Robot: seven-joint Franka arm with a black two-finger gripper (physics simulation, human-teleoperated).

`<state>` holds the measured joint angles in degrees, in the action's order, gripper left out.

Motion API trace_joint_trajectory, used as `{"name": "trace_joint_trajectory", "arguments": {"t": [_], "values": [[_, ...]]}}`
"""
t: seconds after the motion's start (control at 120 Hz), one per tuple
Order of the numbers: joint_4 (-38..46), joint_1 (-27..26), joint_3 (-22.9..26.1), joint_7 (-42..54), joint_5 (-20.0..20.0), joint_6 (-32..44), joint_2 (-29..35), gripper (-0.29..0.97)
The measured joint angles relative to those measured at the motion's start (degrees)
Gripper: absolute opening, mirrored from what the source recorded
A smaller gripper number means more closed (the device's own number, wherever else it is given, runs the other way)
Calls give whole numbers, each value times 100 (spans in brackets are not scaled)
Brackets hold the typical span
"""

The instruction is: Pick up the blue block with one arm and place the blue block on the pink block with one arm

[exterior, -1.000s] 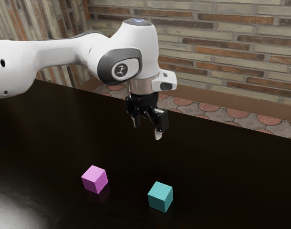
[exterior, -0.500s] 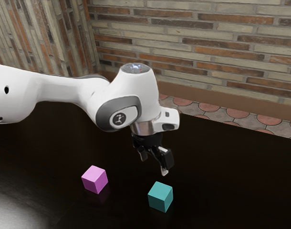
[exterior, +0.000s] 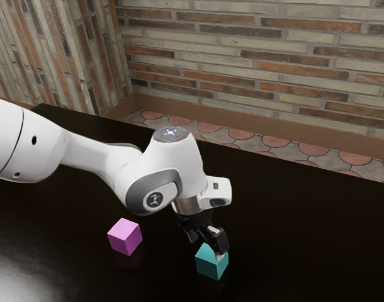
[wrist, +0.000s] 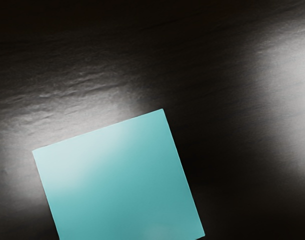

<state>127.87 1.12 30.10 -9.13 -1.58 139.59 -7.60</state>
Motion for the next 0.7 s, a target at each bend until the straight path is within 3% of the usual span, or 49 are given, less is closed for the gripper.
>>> {"name": "trace_joint_trajectory", "arguments": {"t": [0.7], "values": [[-90,-4,-185,16,-1,604,-705,68]]}}
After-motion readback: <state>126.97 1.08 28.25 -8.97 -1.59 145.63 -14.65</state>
